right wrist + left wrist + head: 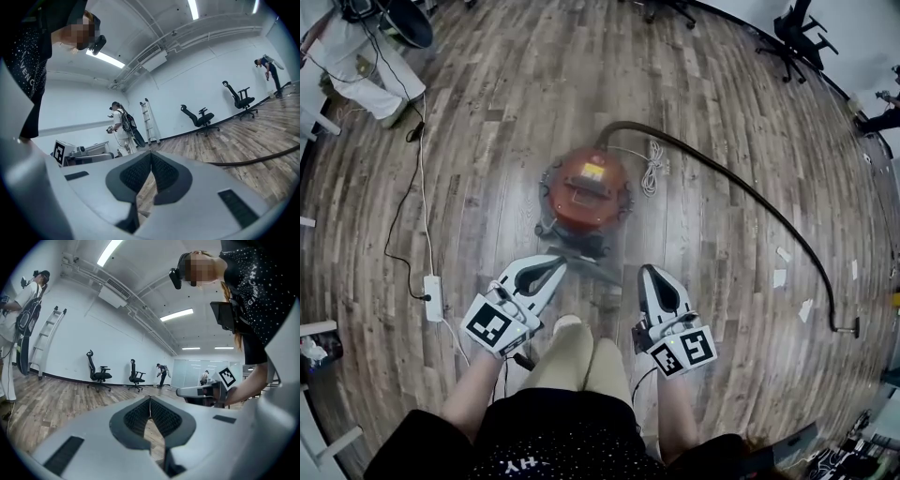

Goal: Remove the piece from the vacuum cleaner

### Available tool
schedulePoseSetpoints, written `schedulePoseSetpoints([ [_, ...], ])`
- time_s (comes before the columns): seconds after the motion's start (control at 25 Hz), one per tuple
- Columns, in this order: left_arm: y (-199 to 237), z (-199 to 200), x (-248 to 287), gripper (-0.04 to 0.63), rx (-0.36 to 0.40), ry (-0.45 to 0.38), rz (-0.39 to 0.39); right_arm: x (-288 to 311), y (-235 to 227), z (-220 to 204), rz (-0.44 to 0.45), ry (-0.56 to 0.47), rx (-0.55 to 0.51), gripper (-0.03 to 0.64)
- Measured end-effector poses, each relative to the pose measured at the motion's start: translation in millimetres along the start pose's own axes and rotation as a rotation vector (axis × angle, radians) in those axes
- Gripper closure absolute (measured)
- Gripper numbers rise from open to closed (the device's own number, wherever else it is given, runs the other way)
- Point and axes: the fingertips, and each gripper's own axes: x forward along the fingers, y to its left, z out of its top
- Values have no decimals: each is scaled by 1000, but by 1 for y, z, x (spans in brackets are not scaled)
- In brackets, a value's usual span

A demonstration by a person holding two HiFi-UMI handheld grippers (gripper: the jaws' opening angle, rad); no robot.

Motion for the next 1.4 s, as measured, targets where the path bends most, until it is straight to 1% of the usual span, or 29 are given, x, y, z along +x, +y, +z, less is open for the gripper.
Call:
schedulePoseSetpoints([
  [0.2, 5, -60, 2, 584, 33, -52, 32, 2, -21, -62, 25, -10, -24, 604],
  [0.44, 13, -144, -7, 583, 46, -73, 67, -6, -42, -149, 51, 1, -38, 604],
  [0.6, 26, -184, -9, 584, 57, -129, 91, -5, -62, -191, 79, -21, -69, 604],
  [0.72, 37, -206, -11, 583, 93, -192, 97, 0, -73, -209, 129, -78, -104, 603],
  [0.88, 53, -232, -19, 583, 147, -264, 131, 5, -78, -231, 254, -172, -88, 603],
  [0.92, 55, -238, -22, 571, 170, -274, 141, 5, -77, -237, 287, -183, -91, 592],
  [0.96, 58, -242, -25, 513, 194, -283, 152, 4, -76, -242, 315, -191, -97, 537],
  [1.0, 61, -246, -28, 441, 214, -289, 164, 3, -74, -247, 333, -197, -102, 468],
  [1.08, 72, -258, -33, 350, 235, -282, 186, -1, -76, -256, 337, -208, -119, 420],
  [1.12, 78, -266, -33, 335, 238, -266, 189, -2, -80, -262, 324, -203, -135, 403],
  [1.24, 91, -295, -29, 334, 230, -190, 174, -1, -92, -285, 281, -146, -188, 397],
  [1.4, 97, -321, -22, 334, 227, -95, 203, -4, -91, -308, 302, -88, -213, 399],
])
